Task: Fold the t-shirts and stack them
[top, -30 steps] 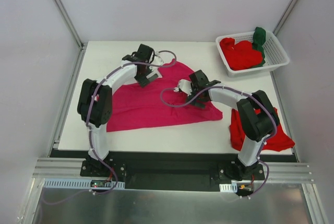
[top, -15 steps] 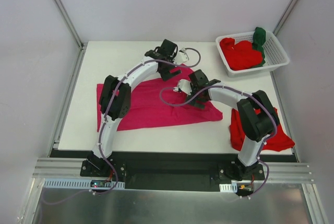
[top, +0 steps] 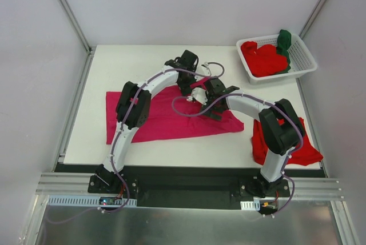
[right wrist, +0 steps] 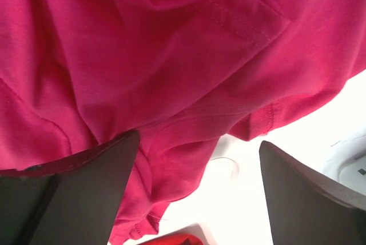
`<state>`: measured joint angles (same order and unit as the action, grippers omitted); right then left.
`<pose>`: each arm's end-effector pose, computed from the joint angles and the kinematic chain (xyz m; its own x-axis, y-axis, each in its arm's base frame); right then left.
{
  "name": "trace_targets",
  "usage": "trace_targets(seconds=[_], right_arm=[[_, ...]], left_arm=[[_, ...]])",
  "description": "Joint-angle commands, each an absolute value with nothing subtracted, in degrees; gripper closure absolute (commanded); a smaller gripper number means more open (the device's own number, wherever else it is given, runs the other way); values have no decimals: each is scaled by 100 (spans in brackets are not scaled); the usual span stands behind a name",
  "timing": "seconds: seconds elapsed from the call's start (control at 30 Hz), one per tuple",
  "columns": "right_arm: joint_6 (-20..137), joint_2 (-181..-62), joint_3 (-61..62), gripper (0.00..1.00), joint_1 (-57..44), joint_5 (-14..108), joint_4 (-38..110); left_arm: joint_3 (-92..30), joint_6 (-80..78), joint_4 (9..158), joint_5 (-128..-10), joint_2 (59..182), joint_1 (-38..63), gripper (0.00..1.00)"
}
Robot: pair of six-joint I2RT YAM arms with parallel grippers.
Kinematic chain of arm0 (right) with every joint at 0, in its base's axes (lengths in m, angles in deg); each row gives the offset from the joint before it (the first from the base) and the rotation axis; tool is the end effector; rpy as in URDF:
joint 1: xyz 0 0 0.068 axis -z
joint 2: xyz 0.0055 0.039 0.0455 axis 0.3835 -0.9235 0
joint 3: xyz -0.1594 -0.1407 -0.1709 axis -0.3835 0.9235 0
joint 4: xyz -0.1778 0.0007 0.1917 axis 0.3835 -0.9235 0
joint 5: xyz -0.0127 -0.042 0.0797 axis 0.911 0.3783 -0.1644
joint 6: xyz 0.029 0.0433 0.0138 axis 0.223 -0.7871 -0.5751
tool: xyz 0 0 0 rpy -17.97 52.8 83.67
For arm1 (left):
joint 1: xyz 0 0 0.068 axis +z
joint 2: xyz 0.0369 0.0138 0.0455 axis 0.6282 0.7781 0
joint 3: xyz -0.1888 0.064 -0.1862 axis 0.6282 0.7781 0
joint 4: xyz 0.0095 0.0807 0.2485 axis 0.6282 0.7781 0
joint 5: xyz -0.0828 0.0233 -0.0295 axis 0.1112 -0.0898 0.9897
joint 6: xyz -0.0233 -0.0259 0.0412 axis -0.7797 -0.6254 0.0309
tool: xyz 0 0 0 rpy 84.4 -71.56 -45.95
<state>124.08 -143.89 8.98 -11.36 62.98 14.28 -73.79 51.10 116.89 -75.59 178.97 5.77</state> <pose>0.3125 0.2036 0.1816 0.0513 -0.9850 -0.1646 -0.8539 0.0422 -0.5187 0.4389 -0.2880 0.1954 -0.1192 0.8573 -0.5009 0.8482 0.3501 0.3975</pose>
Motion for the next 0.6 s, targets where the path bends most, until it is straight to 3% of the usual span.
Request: trace_targets(seconds=[0.0, 0.57], right_arm=[[12271, -14239, 743, 10, -1190, 6154, 1145], [12262, -13852, 1068, 11, -1339, 5900, 724]], left_arm=[[-7879, 5322, 11792, -7348, 18258, 596, 1], [-8592, 5603, 11608, -7945, 18672, 587, 2]])
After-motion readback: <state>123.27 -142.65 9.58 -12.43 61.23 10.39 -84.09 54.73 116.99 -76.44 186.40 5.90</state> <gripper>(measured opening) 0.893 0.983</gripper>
